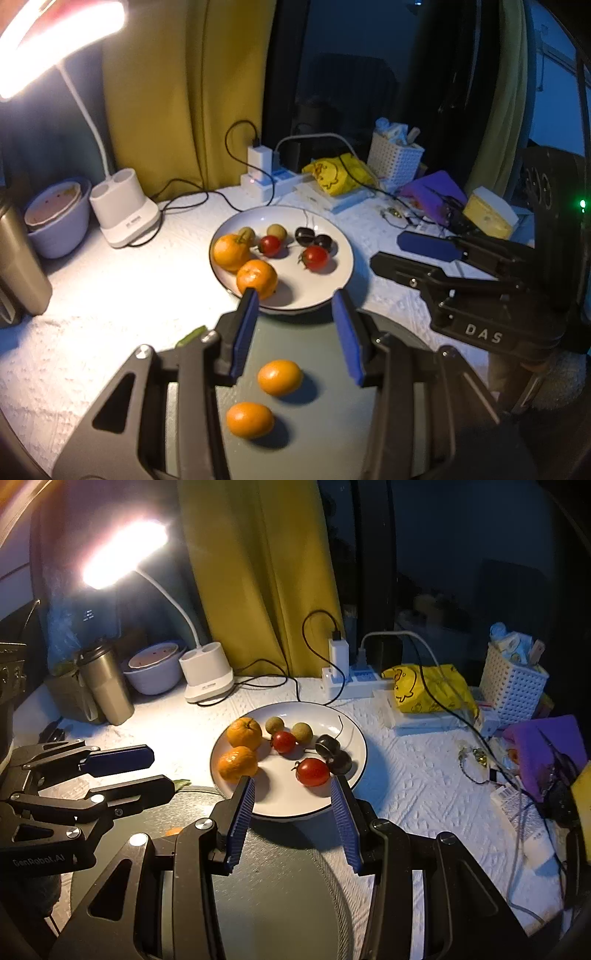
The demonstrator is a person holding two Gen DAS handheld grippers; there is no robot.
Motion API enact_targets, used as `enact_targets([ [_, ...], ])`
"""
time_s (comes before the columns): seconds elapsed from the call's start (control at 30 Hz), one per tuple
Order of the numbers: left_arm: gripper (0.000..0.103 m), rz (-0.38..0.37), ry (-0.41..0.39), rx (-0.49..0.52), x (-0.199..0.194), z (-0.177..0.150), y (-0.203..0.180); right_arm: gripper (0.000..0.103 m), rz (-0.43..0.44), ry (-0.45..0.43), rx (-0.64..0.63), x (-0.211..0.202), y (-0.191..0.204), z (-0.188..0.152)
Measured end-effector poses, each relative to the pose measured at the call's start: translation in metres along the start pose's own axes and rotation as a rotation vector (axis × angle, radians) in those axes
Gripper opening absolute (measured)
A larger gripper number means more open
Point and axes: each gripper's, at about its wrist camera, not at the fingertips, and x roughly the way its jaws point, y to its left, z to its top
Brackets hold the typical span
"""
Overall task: Organize fruits
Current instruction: 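Move both open tools back over the two remaining tangerines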
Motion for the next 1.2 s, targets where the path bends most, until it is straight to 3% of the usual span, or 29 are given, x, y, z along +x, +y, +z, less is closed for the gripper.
enact_targets([
  [0.77, 0.043, -0.040, -0.123, 0.013, -0.090, -0.038, 0.010, 0.046, -0.136, -0.091, -0.083, -0.080, 0.075, -0.011],
  [1.2, 0.043, -0.028, -0.095, -0.011, -0.098, -0.075, 0.032, 0.047, -0.151, -0.076, -0.082, -0.079, 0.103, -0.035],
])
